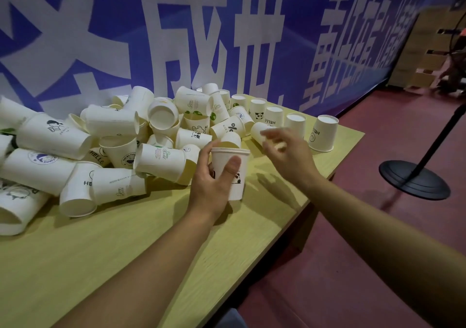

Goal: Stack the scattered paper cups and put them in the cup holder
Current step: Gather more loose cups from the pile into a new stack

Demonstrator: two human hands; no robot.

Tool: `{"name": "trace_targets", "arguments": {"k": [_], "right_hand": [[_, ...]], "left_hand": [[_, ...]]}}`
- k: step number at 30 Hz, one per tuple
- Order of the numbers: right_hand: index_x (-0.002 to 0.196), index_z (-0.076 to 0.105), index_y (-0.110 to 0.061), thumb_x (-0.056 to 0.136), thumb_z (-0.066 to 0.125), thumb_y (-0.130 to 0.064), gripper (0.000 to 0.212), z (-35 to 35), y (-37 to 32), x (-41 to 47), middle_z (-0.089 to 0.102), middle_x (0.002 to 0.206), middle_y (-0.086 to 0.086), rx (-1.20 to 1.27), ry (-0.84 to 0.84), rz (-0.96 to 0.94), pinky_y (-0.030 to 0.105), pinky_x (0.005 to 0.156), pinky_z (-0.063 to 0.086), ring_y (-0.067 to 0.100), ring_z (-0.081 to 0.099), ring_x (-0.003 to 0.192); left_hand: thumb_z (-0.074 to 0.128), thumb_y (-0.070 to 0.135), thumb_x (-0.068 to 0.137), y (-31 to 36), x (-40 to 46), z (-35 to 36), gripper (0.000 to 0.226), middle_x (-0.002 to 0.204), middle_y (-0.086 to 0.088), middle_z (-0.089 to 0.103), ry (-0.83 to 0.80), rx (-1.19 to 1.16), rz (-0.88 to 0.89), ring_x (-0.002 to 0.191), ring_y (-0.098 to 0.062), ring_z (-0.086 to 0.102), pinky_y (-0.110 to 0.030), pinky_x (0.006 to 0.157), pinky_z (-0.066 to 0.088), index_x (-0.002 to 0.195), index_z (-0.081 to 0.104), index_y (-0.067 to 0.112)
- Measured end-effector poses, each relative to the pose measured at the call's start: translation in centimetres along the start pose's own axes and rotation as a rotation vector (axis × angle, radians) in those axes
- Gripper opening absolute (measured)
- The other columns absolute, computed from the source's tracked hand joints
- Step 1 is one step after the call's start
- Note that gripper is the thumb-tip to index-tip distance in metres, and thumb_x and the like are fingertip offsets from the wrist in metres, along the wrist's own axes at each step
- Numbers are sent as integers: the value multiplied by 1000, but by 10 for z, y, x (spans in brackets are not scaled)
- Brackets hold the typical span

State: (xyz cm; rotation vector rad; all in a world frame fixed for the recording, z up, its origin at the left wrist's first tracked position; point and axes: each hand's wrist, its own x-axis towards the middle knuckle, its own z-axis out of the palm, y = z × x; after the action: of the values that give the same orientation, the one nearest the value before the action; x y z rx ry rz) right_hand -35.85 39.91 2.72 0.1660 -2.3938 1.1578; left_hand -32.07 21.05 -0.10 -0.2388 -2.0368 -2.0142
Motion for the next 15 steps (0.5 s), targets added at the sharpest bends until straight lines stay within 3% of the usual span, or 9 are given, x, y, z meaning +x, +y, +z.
{"name": "trace_targets", "arguments": {"k": [4, 8, 11, 15], "right_hand": [[137, 56, -31, 91, 66, -46, 49, 3, 10, 56, 47, 148, -3, -527, -152, -8, 45, 111, 36, 22, 38, 136], [137, 56, -31, 90, 60, -62, 56, 12, 17, 74, 51, 144, -1, -780, -274, -34, 43, 105, 42, 26, 51, 125], [128, 61, -31, 89, 58, -66, 52, 16, 14, 75, 55, 134, 1, -781, -239, -2, 38, 94, 48, 25, 57, 113], [133, 57, -28, 88, 70, -48, 51, 11, 5, 71, 53, 134, 5, -542, -301, 133, 30, 82, 47, 24, 56, 110]], "left_hand": [[59, 61, 88, 2, -1, -4, 50, 115, 16, 62, -66, -66, 7, 86, 2, 68, -28, 69, 59, 132, 38, 52], [59, 88, 67, -3, -3, -9, 72, 118, 20, 62, -137, 11, 85, 97, -9, 69, -33, 72, 61, 130, 37, 61], [57, 89, 67, -2, -5, -9, 63, 113, 23, 62, -179, 40, 131, 96, -5, 67, -24, 71, 58, 123, 40, 65], [57, 89, 68, -3, -4, -9, 61, 113, 26, 61, -188, 41, 146, 94, -6, 67, -27, 72, 59, 122, 42, 65]]}}
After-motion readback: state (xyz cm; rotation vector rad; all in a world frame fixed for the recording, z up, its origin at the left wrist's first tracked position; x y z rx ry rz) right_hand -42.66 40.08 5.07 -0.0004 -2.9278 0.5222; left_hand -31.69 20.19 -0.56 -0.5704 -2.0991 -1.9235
